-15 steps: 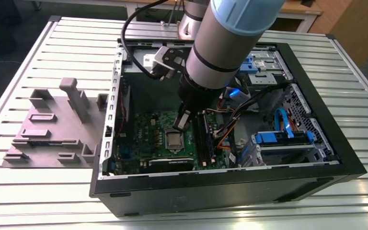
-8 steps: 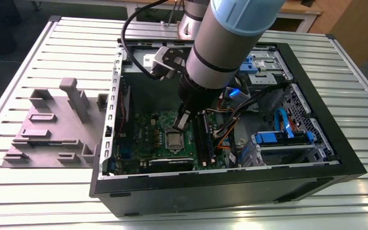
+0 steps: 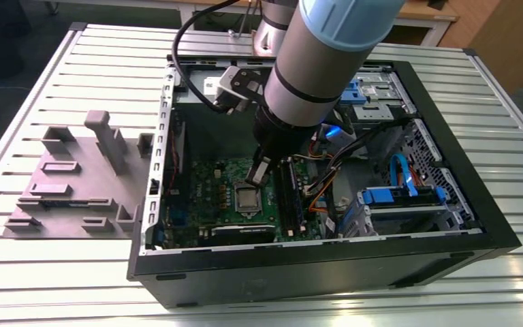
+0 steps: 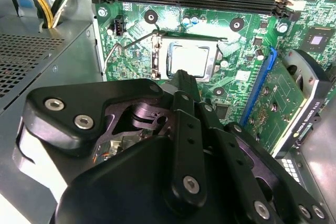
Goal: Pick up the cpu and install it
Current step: 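Install the first cpu locking lever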
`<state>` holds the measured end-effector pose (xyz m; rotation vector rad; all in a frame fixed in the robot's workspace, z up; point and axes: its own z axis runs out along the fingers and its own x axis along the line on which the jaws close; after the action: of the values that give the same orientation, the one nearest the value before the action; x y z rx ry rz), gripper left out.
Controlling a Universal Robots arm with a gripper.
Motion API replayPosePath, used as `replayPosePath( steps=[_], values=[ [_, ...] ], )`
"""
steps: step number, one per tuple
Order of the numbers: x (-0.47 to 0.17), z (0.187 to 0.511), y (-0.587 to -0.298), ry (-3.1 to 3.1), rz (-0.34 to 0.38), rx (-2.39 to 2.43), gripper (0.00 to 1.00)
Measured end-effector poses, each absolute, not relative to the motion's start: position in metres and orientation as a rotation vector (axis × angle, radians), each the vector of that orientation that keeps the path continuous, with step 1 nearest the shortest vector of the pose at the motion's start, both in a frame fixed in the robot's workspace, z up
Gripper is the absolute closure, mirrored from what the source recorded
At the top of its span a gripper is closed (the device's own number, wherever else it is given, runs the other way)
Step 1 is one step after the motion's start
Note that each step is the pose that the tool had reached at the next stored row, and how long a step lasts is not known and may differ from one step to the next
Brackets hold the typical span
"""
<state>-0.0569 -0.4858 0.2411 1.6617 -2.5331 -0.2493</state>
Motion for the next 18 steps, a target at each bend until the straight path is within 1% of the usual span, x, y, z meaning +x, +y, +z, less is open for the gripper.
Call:
replayPosePath(
  steps=[4,12,18],
  values=[
    [-0.057,0.242,-0.486,-2.534,-0.254,1.663,0.90],
    [-0.057,0.256,-0.486,-2.541,-0.286,1.672,0.90],
    [-0.057,0.256,-0.485,-2.569,-0.429,1.707,0.90]
  ],
)
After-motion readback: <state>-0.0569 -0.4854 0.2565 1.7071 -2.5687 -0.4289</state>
